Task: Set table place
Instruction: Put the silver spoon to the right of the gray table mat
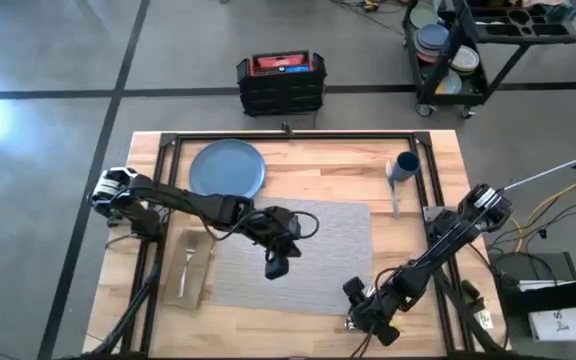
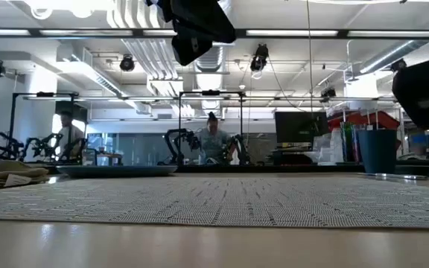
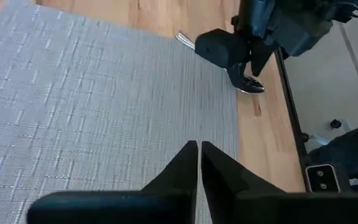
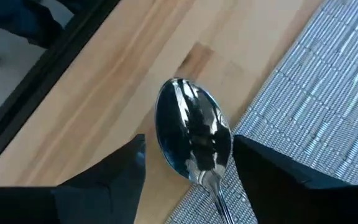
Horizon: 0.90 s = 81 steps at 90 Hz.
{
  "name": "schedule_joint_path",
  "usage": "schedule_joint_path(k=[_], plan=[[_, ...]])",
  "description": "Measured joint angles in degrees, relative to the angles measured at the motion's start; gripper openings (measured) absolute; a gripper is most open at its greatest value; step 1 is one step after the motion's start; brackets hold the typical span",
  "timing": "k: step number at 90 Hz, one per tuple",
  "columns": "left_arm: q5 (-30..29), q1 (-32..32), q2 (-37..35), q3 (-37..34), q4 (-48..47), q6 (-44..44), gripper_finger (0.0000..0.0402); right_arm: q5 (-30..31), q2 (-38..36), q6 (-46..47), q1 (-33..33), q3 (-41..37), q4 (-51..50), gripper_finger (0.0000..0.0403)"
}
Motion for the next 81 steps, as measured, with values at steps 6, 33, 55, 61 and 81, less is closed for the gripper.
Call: schedule_joint_path(k=[6,33,55,61,81], plan=[[0.0,0.0,0.0,0.0,0.0,-0.1,0.0012,0.0,0.1,-0.1,0.0,0.0,0.2,0.0249],[-0.1,0.0,0.0,0.0,0.0,-0.1,0.0021,0.1,0.1,-2.2,0.0,0.0,0.2,0.0237],[-0.1,0.0,0.0,0.0,0.0,-0.8,0.0022,0.2,0.1,-4.3,0.0,-0.7,1.6,0.0153],[-0.2,0.0,0.0,0.0,0.0,-0.8,0.0022,0.2,0.1,-4.6,0.0,-1.0,3.0,0.0146],[-1.4,0.0,0.0,0.0,0.0,-0.8,0.0024,-0.4,0.1,-3.9,0.0,-1.2,3.7,0.019]])
